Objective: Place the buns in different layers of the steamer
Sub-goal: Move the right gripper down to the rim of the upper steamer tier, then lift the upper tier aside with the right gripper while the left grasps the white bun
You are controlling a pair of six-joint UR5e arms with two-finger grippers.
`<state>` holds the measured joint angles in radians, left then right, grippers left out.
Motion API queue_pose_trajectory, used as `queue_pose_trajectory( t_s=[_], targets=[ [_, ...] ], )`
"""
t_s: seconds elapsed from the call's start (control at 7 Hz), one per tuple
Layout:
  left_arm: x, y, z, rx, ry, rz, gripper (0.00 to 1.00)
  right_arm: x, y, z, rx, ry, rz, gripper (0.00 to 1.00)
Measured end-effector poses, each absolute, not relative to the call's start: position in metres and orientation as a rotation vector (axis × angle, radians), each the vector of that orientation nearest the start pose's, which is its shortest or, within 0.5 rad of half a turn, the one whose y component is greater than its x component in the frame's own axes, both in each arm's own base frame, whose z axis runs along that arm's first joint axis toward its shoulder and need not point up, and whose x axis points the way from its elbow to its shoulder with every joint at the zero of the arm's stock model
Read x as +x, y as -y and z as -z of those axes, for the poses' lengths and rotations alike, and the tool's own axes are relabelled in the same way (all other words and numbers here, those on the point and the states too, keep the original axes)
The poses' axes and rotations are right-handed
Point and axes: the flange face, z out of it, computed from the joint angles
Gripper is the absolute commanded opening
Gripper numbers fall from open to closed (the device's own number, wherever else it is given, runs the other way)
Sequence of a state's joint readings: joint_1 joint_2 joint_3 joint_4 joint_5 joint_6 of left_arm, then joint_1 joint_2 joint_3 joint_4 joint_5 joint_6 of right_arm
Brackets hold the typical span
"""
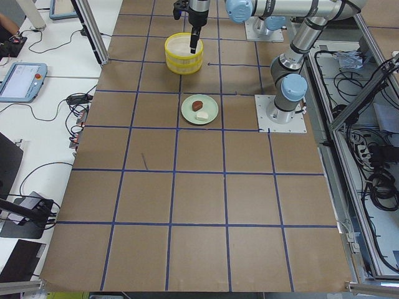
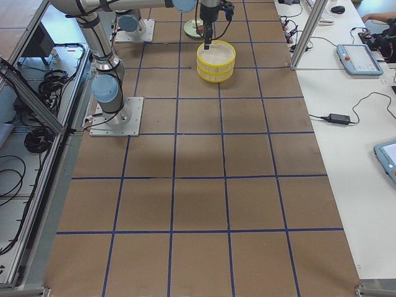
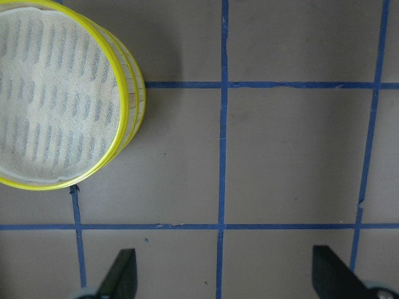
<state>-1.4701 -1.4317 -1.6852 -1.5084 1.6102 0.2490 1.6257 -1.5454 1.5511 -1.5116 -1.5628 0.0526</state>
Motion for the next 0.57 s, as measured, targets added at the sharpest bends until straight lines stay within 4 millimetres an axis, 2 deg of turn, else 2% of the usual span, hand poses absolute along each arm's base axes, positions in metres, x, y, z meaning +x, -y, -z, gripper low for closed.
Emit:
queue_pose_trajectory(
  t_s=[0.14,0.29,0.43,0.57],
  targets=[
    [-0.061,0.450,-0.489,0.230,-3.025,0.031,0.95,0.188,0.512,-0.444,-0.007,-3.132,-0.090,1.00],
    [-0.038,0.446,-0.461,0.227,-3.010,-0.080,0.97,0.220,0.529,-0.407,-0.021,-3.137,-0.087,0.98],
    [-0.018,0.440,-0.423,0.204,-3.015,-0.181,0.98,0.240,0.543,-0.364,-0.021,-3.152,-0.097,0.98],
    [-0.003,0.437,-0.386,0.182,-3.021,-0.255,0.98,0.247,0.553,-0.327,-0.018,-3.170,-0.080,0.88]
  ],
)
